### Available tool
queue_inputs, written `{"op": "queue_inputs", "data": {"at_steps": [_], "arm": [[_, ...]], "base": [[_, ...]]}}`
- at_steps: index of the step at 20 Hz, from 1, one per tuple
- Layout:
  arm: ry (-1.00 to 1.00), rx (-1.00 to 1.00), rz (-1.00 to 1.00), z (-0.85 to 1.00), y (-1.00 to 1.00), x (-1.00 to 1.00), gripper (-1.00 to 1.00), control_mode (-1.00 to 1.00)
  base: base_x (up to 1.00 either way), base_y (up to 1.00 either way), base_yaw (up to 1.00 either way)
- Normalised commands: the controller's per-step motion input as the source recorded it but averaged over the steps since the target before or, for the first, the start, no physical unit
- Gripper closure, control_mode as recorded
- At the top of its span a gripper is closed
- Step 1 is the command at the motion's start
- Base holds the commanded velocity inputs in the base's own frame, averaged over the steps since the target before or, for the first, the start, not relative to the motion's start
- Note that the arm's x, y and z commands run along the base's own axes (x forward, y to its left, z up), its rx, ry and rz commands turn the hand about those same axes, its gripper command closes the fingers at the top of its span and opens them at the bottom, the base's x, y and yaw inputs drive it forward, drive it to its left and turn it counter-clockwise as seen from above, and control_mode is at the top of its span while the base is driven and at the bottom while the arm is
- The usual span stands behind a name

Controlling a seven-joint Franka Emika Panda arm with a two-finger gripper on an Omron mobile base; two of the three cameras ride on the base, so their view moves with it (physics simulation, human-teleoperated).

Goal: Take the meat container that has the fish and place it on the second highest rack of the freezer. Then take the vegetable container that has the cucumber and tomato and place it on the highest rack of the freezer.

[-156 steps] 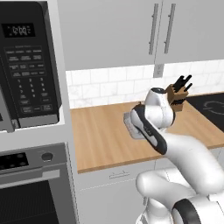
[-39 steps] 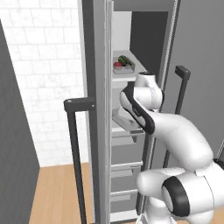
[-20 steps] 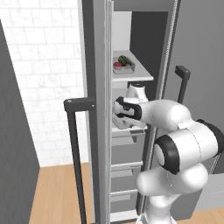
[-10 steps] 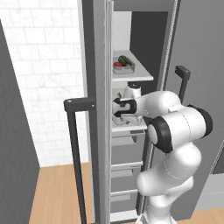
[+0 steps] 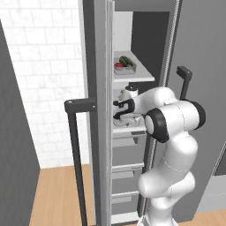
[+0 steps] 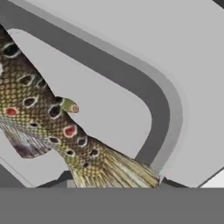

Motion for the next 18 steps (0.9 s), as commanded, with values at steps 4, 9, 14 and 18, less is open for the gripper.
{"op": "queue_inputs", "data": {"at_steps": [4,9,14,18], "arm": [[-0.27,0.00,-0.01,0.27,0.00,-0.46,-1.00,-1.00],[-0.39,0.00,0.00,0.63,0.00,-0.90,-1.00,-1.00],[-0.29,0.00,0.00,0.85,0.00,-1.00,-1.00,-1.00],[-0.06,0.01,0.00,1.00,-0.05,-1.00,-1.00,-1.00]], "base": [[0.00,0.00,0.00],[0.00,0.00,0.00],[0.00,0.00,0.00],[0.00,0.00,0.00]]}}
